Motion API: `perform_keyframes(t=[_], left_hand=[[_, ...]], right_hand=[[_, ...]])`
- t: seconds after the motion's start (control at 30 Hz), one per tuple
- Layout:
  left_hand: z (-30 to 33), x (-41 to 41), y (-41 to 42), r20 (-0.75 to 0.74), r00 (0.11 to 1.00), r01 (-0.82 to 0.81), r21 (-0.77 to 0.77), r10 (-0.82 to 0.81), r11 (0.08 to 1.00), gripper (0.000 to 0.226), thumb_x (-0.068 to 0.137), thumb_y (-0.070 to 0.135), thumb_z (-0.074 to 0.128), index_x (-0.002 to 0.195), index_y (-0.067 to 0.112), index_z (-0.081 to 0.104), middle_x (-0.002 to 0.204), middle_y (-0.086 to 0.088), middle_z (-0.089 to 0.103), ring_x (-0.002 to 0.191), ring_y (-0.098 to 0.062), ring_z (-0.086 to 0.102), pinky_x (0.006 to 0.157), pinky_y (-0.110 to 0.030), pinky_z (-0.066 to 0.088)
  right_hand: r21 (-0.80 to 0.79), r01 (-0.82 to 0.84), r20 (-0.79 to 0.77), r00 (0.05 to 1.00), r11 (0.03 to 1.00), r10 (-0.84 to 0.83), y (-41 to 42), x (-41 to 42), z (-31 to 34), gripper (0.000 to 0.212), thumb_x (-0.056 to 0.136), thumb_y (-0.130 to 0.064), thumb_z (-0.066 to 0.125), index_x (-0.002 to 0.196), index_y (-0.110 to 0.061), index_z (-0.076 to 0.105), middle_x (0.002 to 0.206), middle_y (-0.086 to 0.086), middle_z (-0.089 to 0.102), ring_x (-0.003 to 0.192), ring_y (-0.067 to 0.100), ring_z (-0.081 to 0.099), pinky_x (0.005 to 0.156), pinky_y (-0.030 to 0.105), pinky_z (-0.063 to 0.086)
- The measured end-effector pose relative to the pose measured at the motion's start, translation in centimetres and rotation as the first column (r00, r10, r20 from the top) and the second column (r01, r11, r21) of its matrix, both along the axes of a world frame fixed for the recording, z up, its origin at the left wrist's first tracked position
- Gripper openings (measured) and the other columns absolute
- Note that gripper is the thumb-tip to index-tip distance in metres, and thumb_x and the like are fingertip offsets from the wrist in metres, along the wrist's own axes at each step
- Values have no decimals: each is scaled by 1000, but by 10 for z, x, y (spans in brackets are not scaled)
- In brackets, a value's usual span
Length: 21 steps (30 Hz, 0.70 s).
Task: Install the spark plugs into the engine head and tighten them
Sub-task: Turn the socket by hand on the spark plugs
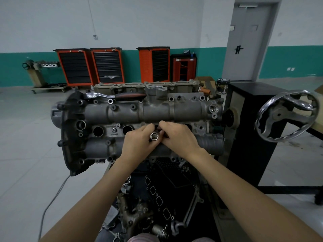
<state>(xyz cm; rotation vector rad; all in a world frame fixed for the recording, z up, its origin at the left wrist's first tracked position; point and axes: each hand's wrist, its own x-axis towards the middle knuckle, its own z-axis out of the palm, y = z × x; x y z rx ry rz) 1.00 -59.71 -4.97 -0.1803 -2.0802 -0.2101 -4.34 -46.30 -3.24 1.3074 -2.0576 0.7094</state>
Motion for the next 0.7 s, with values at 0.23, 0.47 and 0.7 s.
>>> perform_keyframes(t=[0.23,0.47,0.7], left_hand=[[2,5,2,40,998,45,52,-47,998,32,83,31,42,69,3,48,57,-7,52,40,-26,48,40,-25,28],[-1,3,0,37,999,28,64,-30,998,36,83,36,47,61,7,45,51,-4,49,40,-23,46,39,-26,30],[-2,0,-2,22,1000,19,22,-19,1000,36,84,32,46,60,5,47,50,-6,51,39,-24,47,36,-26,32]], right_hand=[[61,24,29,999,998,-26,-1,-3,-2,40,83,-21,57,122,-14,52,107,2,65,91,24,63,66,41,50],[41,-1,4,1000,999,1,2,0,0,13,79,-5,59,91,-1,60,80,13,61,73,32,59,57,45,48],[-9,25,47,999,1000,-25,-1,-1,-1,23,83,-16,59,103,-6,55,92,8,65,81,30,62,59,42,49]])
